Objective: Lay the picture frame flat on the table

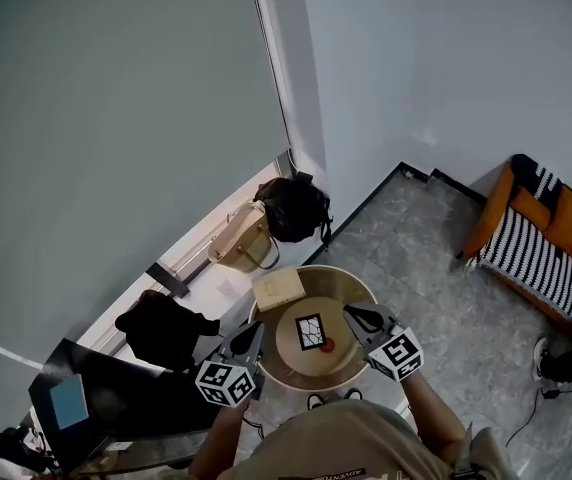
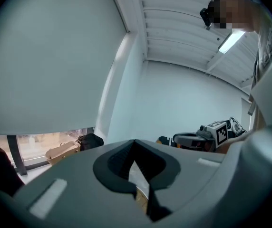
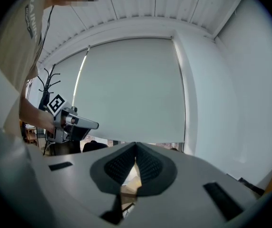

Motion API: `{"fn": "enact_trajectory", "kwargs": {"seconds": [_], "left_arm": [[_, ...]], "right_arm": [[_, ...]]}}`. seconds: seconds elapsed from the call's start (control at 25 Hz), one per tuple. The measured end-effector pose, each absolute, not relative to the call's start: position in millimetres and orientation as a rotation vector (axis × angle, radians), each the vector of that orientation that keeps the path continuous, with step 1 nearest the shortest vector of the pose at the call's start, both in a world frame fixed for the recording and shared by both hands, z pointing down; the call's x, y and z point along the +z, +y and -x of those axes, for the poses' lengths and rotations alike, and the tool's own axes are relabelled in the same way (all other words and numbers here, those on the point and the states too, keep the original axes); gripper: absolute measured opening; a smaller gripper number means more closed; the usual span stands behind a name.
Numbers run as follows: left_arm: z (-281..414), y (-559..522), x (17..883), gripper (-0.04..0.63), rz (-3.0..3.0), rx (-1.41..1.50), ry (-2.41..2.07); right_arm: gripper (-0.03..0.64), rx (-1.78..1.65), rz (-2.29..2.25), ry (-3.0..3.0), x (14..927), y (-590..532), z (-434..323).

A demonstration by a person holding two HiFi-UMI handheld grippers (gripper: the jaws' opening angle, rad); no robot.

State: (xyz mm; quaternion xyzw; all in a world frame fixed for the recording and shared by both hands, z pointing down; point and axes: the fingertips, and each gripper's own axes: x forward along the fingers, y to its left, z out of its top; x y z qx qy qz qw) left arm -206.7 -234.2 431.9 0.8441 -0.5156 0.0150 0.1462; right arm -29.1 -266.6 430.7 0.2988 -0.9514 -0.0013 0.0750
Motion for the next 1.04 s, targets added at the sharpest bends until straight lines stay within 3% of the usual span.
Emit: {"fn": "enact_trajectory", "kwargs": {"seconds": [1.04], "left_arm": [[224,-257,460,0.006,-2.402,0.099,-1.444]], "right_arm": [[0.003,0.055,-0.833,-2.78,467,-281,42]]}}
